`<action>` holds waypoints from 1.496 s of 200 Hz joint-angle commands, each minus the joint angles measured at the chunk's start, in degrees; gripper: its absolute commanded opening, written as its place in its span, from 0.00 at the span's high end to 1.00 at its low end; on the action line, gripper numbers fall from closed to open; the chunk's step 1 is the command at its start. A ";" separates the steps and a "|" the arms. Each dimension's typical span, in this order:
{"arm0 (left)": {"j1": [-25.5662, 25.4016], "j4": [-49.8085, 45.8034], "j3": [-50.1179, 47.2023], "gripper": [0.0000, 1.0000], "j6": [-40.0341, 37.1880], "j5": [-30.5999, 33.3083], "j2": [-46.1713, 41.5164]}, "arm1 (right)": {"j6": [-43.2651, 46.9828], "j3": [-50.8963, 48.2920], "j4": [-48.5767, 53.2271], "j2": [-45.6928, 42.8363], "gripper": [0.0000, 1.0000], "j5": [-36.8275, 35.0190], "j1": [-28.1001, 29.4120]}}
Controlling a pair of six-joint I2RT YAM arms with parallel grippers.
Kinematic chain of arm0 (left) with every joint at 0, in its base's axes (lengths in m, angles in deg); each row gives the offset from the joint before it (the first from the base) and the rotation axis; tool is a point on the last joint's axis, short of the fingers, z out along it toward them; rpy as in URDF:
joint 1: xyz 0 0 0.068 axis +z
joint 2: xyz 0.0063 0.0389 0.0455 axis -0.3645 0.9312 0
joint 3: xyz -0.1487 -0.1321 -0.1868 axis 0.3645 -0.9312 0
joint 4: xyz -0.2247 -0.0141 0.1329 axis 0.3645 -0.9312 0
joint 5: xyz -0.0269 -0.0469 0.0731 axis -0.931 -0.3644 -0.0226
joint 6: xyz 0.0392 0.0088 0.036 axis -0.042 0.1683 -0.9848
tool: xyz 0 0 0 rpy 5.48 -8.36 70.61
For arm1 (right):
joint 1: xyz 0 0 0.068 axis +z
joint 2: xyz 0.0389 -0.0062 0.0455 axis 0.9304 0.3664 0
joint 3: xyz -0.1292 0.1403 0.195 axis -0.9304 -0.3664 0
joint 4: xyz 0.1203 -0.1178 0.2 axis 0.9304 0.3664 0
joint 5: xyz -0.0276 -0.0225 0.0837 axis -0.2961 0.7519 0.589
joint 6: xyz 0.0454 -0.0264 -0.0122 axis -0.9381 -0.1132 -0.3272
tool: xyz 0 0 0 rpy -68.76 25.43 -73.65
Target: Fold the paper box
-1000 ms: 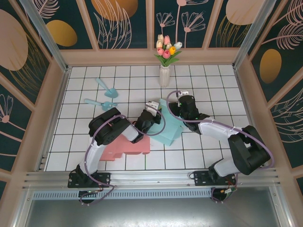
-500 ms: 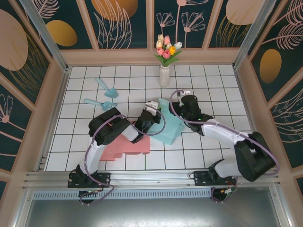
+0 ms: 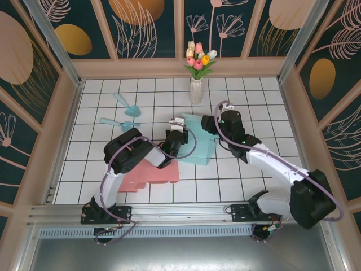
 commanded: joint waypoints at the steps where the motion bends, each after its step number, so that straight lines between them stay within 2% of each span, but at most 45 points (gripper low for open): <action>1: 0.40 0.01 0.35 1.00 1.25 2.94 -0.32 | -2.14 1.70 -1.64 3.13 0.41 -1.09 -0.23; 39: 0.46 0.36 0.36 1.00 1.36 3.70 -0.06 | -2.98 1.56 -3.97 7.30 0.37 -1.02 -0.32; 45: 0.40 0.84 0.16 1.00 1.32 3.66 -0.03 | -3.19 1.18 -4.62 7.56 0.36 -0.76 -2.23; 78: 0.40 1.63 -0.20 1.00 0.99 3.15 0.03 | -4.80 -1.20 -7.43 6.89 0.36 0.59 -4.57; 114: 0.40 2.11 -0.37 1.00 0.96 2.96 0.03 | -5.75 -1.52 -9.55 7.72 0.35 6.16 -7.66; 222: 0.40 2.43 -0.47 1.00 0.81 3.02 0.21 | -9.53 1.12 -13.80 14.85 0.35 13.81 -6.53; 247: 0.41 2.47 -0.37 1.00 0.89 3.16 0.25 | -9.49 1.40 -12.99 14.09 0.35 12.88 -5.24; 299: 0.41 2.65 -0.48 1.00 1.01 3.14 0.21 | -6.33 1.69 -7.19 9.09 0.35 2.07 -1.98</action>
